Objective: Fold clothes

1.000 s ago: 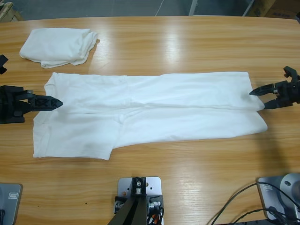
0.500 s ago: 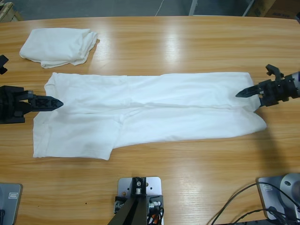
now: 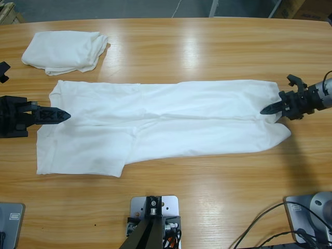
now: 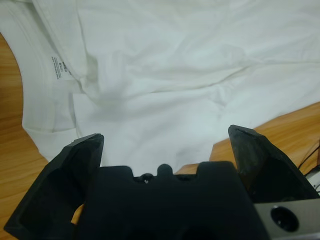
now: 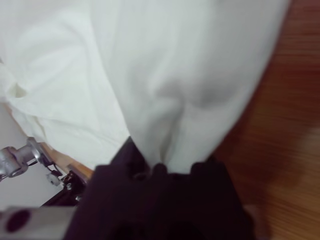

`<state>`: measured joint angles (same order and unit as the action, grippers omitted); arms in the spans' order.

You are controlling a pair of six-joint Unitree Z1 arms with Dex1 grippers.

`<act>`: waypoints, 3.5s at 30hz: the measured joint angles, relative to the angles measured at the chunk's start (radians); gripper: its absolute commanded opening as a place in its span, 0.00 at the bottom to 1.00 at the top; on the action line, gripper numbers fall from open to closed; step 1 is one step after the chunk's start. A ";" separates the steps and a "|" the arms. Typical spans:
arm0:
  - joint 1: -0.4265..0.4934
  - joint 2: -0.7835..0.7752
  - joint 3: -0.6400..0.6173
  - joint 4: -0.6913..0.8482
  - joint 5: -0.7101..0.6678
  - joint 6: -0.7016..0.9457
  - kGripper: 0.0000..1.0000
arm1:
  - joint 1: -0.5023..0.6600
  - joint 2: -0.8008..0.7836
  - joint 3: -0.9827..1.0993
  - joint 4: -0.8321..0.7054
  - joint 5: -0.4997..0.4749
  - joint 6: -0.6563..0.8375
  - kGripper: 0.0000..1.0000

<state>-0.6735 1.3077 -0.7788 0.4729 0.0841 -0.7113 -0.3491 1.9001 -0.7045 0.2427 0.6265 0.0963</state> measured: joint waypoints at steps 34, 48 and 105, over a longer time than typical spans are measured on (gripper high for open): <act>0.000 -0.044 0.061 0.000 0.000 0.000 0.98 | -0.103 -0.145 -0.238 0.365 -0.801 -0.037 0.00; -0.002 -0.048 0.103 -0.034 0.001 -0.005 0.98 | 0.391 -0.317 -0.352 0.586 -0.893 0.085 0.00; -0.002 -0.175 0.246 -0.068 0.027 -0.052 0.98 | 1.309 0.603 -1.921 1.151 -0.739 0.365 1.00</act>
<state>-0.6760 1.1329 -0.5327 0.4050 0.1107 -0.7632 0.9600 2.5030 -2.6252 1.3933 -0.1124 0.4612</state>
